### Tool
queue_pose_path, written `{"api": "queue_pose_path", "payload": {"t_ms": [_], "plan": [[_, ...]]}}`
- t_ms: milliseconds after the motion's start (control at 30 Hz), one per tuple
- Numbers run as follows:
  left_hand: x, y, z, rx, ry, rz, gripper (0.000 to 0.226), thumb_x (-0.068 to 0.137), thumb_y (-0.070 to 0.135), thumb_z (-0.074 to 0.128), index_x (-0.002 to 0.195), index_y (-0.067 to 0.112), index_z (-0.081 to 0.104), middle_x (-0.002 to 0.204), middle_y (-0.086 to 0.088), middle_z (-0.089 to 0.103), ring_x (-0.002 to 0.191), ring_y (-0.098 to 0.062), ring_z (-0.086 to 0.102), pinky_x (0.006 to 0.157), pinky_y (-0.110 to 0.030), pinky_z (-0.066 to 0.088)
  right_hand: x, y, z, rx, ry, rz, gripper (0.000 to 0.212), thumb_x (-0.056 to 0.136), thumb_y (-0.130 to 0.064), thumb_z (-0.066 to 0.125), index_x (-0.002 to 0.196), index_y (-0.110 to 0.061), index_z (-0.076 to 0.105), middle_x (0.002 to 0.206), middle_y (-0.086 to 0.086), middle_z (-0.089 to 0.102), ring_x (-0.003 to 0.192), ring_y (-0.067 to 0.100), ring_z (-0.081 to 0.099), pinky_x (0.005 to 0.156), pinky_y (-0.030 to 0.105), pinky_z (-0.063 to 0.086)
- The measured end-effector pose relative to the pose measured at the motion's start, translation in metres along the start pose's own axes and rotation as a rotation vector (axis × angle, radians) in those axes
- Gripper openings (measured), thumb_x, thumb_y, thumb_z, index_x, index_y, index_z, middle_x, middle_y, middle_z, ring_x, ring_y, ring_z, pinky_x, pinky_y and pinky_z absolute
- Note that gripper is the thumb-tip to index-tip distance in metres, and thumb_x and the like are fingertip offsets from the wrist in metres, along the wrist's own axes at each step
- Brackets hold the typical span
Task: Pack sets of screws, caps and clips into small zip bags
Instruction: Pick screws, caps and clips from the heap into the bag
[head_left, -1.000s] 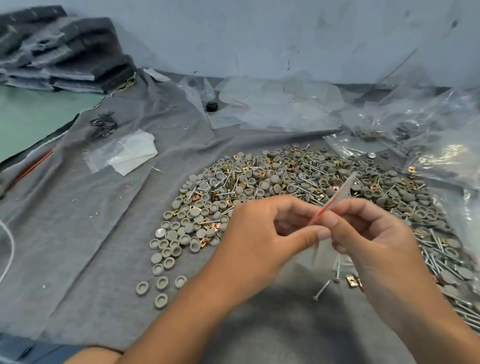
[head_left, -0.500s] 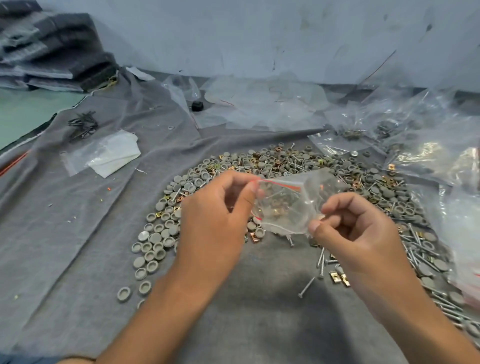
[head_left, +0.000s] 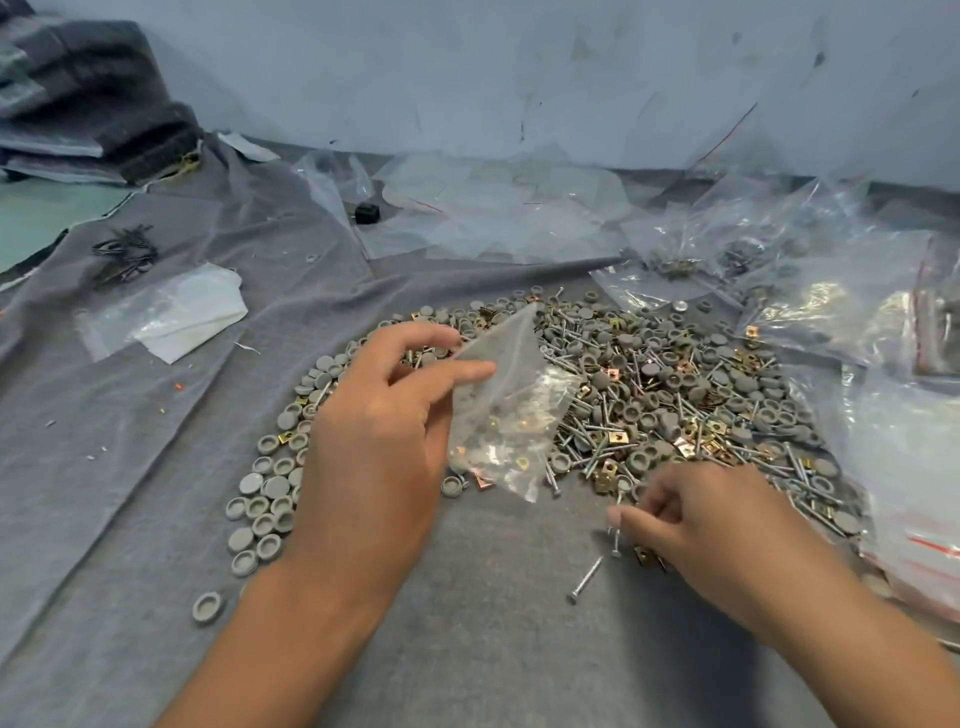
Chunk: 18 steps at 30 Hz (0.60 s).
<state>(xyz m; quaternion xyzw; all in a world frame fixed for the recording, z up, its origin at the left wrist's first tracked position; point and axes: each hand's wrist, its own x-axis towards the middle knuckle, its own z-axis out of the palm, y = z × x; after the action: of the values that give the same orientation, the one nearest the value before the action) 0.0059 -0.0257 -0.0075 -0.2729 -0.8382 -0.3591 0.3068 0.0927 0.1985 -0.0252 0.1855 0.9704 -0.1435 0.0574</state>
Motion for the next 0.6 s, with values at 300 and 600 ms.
{"api": "queue_pose_path", "payload": {"t_ms": [300,600], "plan": [[-0.005,0.009,0.003,-0.047,-0.092,0.002,0.039,0.086,0.017,0.077,0.125,0.013,0.069,0.119,0.005,0.061,0.085,0.001,0.051,0.090,-0.012,0.045,-0.004,-0.017,0.006,-0.080,0.069,0.022,0.030,0.086,-0.063,0.062,0.081,-0.035,0.068,0.075,-0.013,0.067,0.073,0.010,0.065,0.062,0.028,0.053],[-0.006,0.010,0.003,-0.021,0.093,0.047,0.044,0.085,0.012,0.081,0.125,0.003,0.067,0.124,-0.008,0.059,0.100,-0.009,0.053,0.095,-0.024,0.048,-0.009,-0.023,0.010,-0.049,0.042,-0.038,0.016,0.084,-0.049,0.056,0.087,-0.036,0.065,0.078,-0.016,0.067,0.082,0.011,0.065,0.072,0.030,0.056]]}}
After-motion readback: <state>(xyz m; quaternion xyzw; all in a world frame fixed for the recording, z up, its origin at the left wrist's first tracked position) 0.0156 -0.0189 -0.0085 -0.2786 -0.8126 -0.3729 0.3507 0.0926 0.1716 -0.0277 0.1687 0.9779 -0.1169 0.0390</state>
